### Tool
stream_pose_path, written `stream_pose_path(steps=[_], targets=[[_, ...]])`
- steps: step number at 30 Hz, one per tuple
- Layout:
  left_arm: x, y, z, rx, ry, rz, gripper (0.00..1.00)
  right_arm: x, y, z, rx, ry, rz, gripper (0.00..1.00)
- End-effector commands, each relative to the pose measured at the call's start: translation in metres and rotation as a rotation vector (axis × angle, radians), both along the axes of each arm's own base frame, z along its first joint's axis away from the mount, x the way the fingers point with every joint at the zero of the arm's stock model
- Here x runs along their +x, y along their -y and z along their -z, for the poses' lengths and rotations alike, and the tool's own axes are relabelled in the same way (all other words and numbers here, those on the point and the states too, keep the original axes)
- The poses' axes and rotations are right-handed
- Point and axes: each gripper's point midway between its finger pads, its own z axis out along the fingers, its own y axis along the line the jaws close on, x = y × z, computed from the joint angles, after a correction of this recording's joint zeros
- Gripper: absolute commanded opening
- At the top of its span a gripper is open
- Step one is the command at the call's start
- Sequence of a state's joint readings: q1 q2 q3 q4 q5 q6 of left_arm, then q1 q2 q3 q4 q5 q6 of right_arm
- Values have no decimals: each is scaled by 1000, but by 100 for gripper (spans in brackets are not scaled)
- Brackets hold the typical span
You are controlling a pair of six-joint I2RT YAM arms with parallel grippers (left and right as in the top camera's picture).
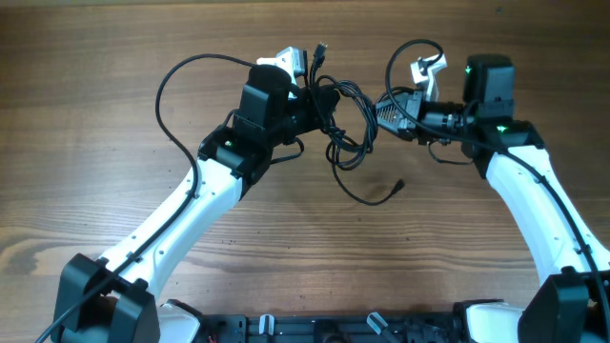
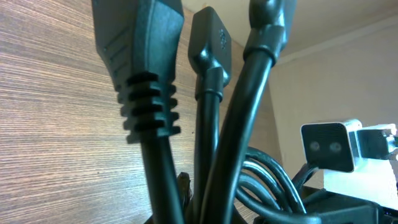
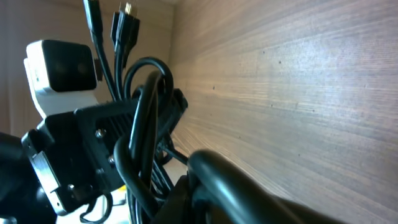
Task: Untangle cables
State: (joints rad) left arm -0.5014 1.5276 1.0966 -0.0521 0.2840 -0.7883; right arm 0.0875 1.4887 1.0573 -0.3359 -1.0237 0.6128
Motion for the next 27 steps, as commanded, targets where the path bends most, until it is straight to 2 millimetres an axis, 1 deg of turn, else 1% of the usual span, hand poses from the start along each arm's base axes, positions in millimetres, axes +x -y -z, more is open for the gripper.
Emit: stream_pose_path(steps=[1, 2, 3, 5, 9, 10, 11, 13, 16, 17, 18, 21, 23, 24, 25, 27], targets=[[20, -14, -16, -41, 38, -124, 4, -14, -18, 0, 20, -3, -84, 41], [20, -14, -16, -41, 38, -124, 4, -9, -13, 3, -1, -10, -49, 52], [20, -14, -16, -40, 37, -124, 4, -4, -7, 7, -23, -12, -15, 57], [20, -15, -15, -38, 34, -126, 4, 10, 10, 16, -82, -17, 77, 74], [24, -21, -13, -18, 38, -166, 4, 26, 47, 31, -167, -51, 219, 86], [26, -25, -11, -6, 36, -185, 4, 28, 58, 35, -184, -63, 250, 86], [27, -28, -9, 8, 32, -205, 4, 27, 63, 37, -191, -66, 256, 87], [27, -33, -4, 12, 6, -238, 4, 25, 65, 39, -199, -65, 248, 87], [23, -40, 10, 13, -76, -292, 4, 19, 56, 33, -171, -17, 170, 86], [21, -41, 13, 15, -93, -296, 4, 17, 51, 28, -156, 18, 133, 84], [20, -41, 15, 19, -100, -296, 4, 15, 50, 28, -155, 25, 119, 82], [16, -43, 21, 2, -154, -322, 4, 6, 41, 33, -171, 13, 79, 82], [14, -44, 25, 10, -170, -324, 4, 0, 30, 36, -185, 0, 52, 82], [14, -44, 26, 14, -173, -325, 4, -1, 29, 41, -209, -13, 58, 80], [13, -45, 27, 17, -177, -325, 4, 0, 32, 47, -250, -31, 83, 80], [13, -45, 27, 18, -179, -325, 4, 5, 49, 63, -344, -93, 181, 80]])
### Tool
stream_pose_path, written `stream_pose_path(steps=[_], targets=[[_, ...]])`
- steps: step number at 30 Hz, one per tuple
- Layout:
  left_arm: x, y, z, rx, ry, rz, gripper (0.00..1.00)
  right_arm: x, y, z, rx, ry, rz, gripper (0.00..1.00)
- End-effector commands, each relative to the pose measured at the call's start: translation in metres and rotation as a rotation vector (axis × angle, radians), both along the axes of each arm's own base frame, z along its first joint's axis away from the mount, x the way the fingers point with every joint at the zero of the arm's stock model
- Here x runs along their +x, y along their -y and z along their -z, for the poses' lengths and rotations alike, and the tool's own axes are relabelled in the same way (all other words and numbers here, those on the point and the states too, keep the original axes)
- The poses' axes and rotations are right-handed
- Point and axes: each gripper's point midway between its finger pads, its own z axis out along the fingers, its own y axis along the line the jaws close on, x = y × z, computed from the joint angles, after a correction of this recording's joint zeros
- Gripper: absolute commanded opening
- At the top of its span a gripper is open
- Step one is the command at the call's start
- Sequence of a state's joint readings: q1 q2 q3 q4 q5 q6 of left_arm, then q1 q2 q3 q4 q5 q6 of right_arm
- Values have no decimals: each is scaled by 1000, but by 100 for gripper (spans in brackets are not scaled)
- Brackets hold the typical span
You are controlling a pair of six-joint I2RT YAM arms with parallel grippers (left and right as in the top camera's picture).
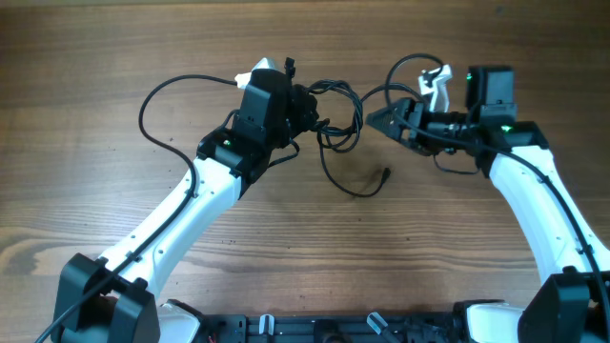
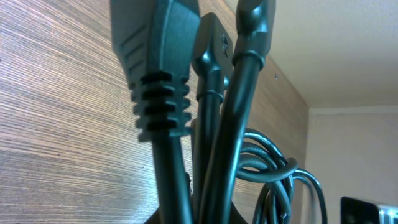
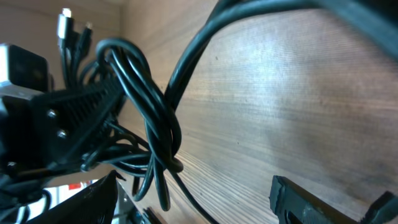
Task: Untangle cables
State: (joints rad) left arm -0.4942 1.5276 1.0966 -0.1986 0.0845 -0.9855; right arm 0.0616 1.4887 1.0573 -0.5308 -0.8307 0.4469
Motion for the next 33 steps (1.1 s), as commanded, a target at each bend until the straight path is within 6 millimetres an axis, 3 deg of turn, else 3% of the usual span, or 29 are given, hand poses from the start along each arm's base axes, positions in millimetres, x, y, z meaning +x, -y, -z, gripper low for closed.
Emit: stream_pose_path(steps=[1, 5, 6, 9, 11, 14, 19, 24, 28, 33], targets=[[6, -6, -6, -9, 10, -47, 4, 12, 29, 23, -151, -48, 145, 80], [4, -7, -3, -1, -3, -47, 4, 26, 64, 13, -117, -35, 265, 85], [4, -8, -2, 1, -7, -47, 4, 27, 59, -21, 4, 118, 140, 85], [4, -8, -2, -6, -10, -52, 4, 16, 41, -40, 86, 218, -1, 85], [3, -6, -2, -79, -58, -100, 4, 1, 19, -33, 77, 203, -88, 85], [1, 1, -5, -167, -102, -125, 4, -4, 0, -16, 7, 153, -104, 85], [0, 5, -7, -182, -103, -105, 4, -6, -24, 0, -55, 78, -84, 78], [0, 5, -7, -182, -103, -104, 4, -2, -34, 9, -134, 64, -26, 67], [0, 5, -7, -183, -104, -102, 4, -1, -39, 20, -198, 20, 44, 41], [-1, 6, -7, -188, -108, -93, 4, 3, -39, 29, -243, 4, 92, 26]])
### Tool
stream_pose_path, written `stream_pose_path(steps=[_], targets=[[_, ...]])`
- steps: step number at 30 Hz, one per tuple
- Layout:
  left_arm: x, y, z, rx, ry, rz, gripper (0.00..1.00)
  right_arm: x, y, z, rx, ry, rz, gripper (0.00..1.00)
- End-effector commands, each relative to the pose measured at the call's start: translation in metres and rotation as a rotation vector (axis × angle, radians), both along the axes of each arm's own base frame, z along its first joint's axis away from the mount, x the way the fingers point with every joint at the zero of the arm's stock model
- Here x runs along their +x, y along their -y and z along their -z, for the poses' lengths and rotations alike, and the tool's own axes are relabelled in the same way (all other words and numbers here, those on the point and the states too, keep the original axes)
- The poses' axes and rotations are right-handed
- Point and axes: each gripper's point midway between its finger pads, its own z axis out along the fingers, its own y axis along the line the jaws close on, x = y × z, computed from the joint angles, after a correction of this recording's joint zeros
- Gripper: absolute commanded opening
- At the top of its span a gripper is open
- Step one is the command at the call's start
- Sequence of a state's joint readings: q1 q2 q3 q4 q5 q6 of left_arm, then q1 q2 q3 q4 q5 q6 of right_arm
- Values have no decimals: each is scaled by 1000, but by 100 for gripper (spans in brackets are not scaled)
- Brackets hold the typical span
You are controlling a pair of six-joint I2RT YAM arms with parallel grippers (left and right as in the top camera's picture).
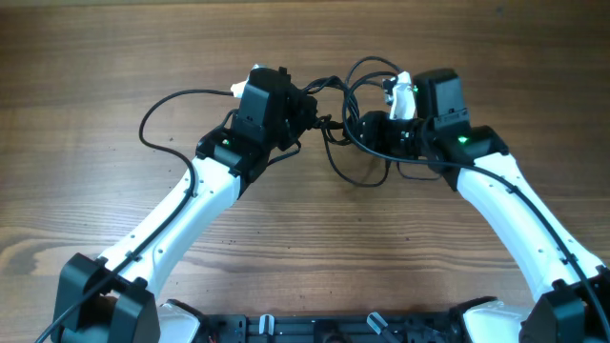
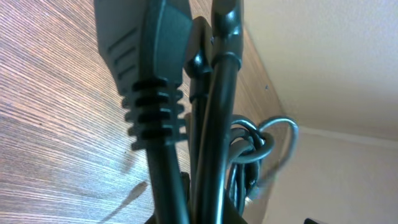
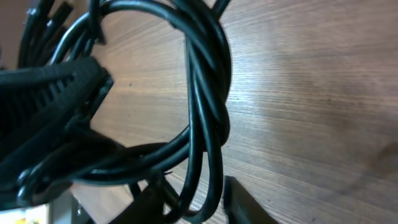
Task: Untangle cables
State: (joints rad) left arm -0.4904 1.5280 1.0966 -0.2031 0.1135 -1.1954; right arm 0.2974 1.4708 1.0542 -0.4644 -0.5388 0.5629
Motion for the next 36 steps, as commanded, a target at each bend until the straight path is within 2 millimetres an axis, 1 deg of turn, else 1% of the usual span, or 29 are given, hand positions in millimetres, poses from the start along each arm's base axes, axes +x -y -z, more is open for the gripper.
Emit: stream_pose_path(steps=[1, 3, 5, 7, 9, 10, 13, 14, 16, 17, 20, 22, 24, 25, 27, 28, 29, 30, 31, 32, 34, 36], targets=[[1, 5, -8, -41, 3, 15, 4, 9, 9, 22, -71, -40, 82, 22], [-3, 10, -9, -58, -6, 41, 4, 11, 8, 33, -79, -63, 80, 12], [-9, 21, -14, -104, -9, 110, 4, 15, 4, 41, -70, -73, 70, 10], [-13, 29, -18, -133, -11, 156, 4, 21, -2, 40, -41, -53, 53, 10], [-17, 33, -19, -145, -17, 185, 4, 28, -5, 33, -22, -9, 48, 11], [-20, 36, -20, -150, -16, 214, 4, 33, -6, 29, -14, 21, 47, 15], [-28, 43, -22, -181, -30, 268, 4, 41, -10, 20, -16, 105, 15, 15], [-31, 46, -25, -197, -30, 290, 4, 43, -10, 20, -14, 110, 15, 14], [-35, 53, -32, -233, -19, 339, 4, 43, -11, 22, -13, 105, 12, 7], [-37, 57, -37, -251, -11, 362, 4, 42, -12, 25, -10, 95, 5, 5], [-40, 60, -40, -268, -6, 388, 4, 39, -14, 32, -6, 69, -10, 4], [-35, 57, -38, -218, 39, 389, 4, 39, -10, 30, -17, 84, -16, 4], [-24, 42, -25, -100, 71, 331, 4, 37, 2, 23, -13, 73, 3, 4], [-16, 24, -10, 2, 59, 245, 4, 34, 9, 18, -20, 78, 9, 4], [-6, -17, 14, 183, 13, 58, 4, 23, 26, -2, -29, 100, 9, 4], [-3, -35, 21, 262, 3, -17, 4, 16, 31, -13, -25, 119, -4, 4], [-1, -53, 26, 337, -4, -86, 4, 6, 38, -28, -16, 144, -18, 4], [-1, -61, 28, 371, -6, -116, 4, -1, 42, -38, -9, 159, -24, 4], [-2, -73, 31, 421, -15, -155, 4, -12, 49, -53, -2, 185, -24, 4], [-3, -80, 34, 445, -30, -171, 4, -22, 60, -69, -2, 210, 2, 4], [-6, -87, 38, 458, -55, -177, 4, -33, 72, -88, 3, 256, 35, 4], [-9, -92, 41, 471, -78, -181, 4, -44, 77, -112, 37, 336, 25, 4]])
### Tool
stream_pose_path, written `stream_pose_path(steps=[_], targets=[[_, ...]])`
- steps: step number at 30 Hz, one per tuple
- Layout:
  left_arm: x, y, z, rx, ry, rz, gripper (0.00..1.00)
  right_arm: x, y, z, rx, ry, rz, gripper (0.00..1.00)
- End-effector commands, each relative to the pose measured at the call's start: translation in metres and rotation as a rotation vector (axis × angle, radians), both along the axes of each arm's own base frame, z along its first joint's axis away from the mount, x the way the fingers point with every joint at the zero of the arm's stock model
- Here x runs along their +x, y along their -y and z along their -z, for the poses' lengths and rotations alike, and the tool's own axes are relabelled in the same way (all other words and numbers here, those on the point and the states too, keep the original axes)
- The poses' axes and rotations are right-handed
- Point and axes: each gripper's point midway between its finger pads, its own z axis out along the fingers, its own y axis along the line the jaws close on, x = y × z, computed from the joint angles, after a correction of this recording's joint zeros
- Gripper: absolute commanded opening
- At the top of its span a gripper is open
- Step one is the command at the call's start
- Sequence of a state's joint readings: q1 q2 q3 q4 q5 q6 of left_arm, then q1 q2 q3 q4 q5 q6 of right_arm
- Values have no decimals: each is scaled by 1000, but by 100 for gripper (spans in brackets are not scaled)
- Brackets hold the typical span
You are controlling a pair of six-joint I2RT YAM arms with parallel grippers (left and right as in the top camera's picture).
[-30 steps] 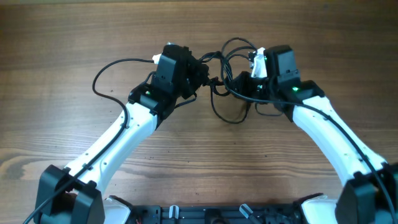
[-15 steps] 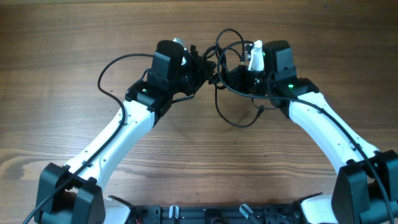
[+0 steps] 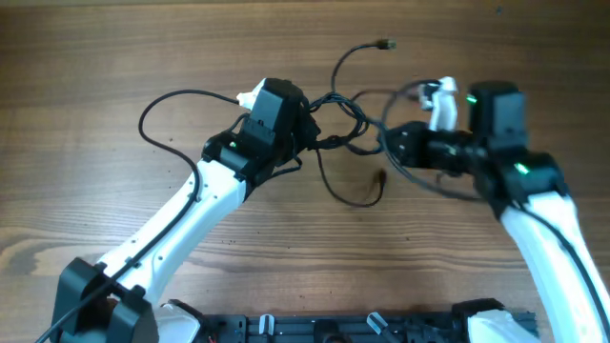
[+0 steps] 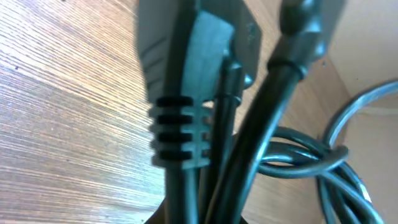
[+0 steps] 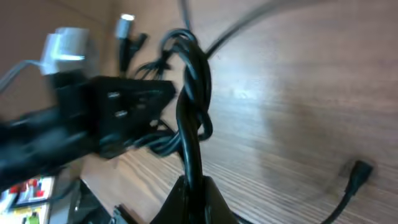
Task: Untangle cables
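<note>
Several black cables form a tangle (image 3: 339,122) between my two grippers. My left gripper (image 3: 308,125) is shut on a bundle of cable ends; up close their plugs (image 4: 180,93) stand above its jaws, which are cut off at the frame's bottom. My right gripper (image 3: 401,144) is shut on twisted strands (image 5: 191,106) running from the tangle, its fingers (image 5: 193,193) pinching them. One loose end with a plug (image 3: 384,44) lies far back. Another plug (image 3: 378,177) lies in front, also visible in the right wrist view (image 5: 359,169).
A wide cable loop (image 3: 152,110) lies on the wooden table (image 3: 95,219) left of the left arm. Dark fixtures (image 3: 315,329) line the table's front edge.
My right gripper was open around strands close to the left gripper; now it is shut on them and sits farther right. A loose cable end now lies far back.
My left gripper kept the bundle of plug ends throughout. At first my right gripper was close to the tangle's right side, then open and clear of it, then open around strands at the tangle. Now it is shut on them, farther right.
</note>
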State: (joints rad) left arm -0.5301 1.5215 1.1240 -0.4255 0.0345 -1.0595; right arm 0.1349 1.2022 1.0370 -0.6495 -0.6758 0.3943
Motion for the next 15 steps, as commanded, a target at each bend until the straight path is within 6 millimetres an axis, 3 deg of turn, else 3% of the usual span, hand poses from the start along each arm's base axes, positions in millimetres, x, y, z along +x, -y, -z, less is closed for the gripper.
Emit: stream_pose_path(steps=[1, 4, 9, 12, 15], targets=[[17, -82, 17, 267, 24, -234, 4, -11, 32, -57, 19, 210, 58, 4], [13, -76, 20, 246, 1, -207, 9, -24, 32, -67, 45, 230, 37, 4], [13, -80, 21, 287, 9, -170, 9, -51, 5, -99, 191, 349, -203, 4], [13, -85, 23, 286, -8, -176, 6, -42, 18, -102, 184, 361, -140, 4], [13, -65, 20, 216, -1, -77, 4, -18, 39, -79, 98, 292, 1, 4]])
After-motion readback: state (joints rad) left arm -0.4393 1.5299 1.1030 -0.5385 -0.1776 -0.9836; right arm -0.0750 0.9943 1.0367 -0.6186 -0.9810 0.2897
